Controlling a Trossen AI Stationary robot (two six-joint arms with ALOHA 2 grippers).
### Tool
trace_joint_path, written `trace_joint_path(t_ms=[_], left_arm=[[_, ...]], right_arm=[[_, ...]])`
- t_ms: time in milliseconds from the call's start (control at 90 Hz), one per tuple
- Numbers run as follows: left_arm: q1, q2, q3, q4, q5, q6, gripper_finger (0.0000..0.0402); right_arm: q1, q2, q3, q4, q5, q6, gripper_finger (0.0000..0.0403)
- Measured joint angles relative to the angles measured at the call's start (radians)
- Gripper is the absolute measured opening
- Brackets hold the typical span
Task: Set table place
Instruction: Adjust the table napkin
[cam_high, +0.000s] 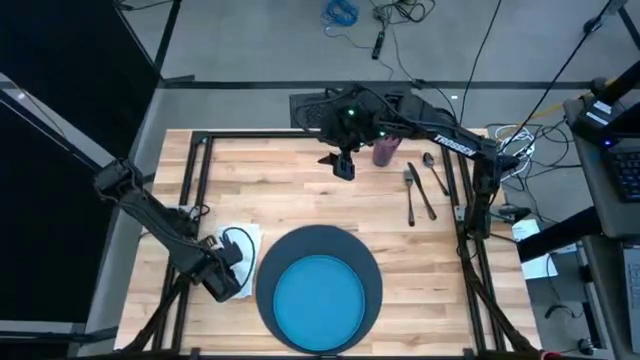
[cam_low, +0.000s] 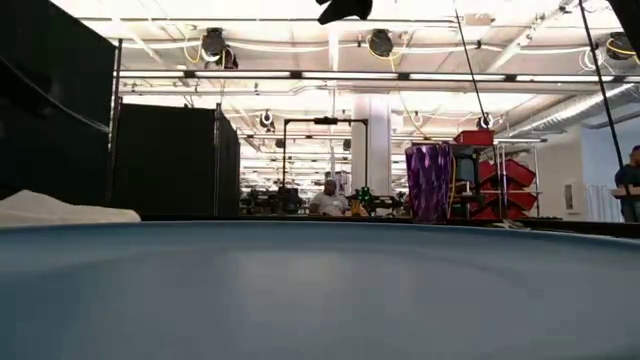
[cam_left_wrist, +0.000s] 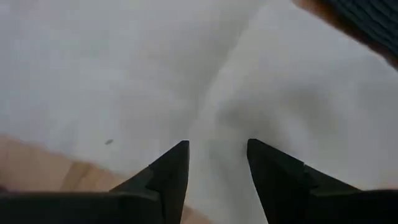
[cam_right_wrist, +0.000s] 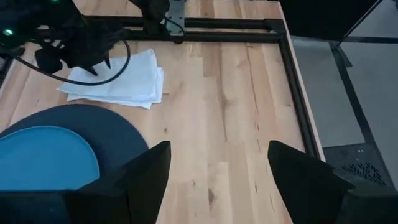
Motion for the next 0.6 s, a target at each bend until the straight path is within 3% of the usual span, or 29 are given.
trace_joint_path(t_ms=[322,600], left_arm=[[0.0,0.043,-0.013,0.119,0.005,0.029,0.015],[0.0,-0.026,-0.003,0.02,0.012,0.007,0.015]], right_arm=[[0.004,0.0,0.0,0.0,0.001,0.001,0.0255],[0.004,0.0,0.0,-0.001,0.002,0.005,0.0255]])
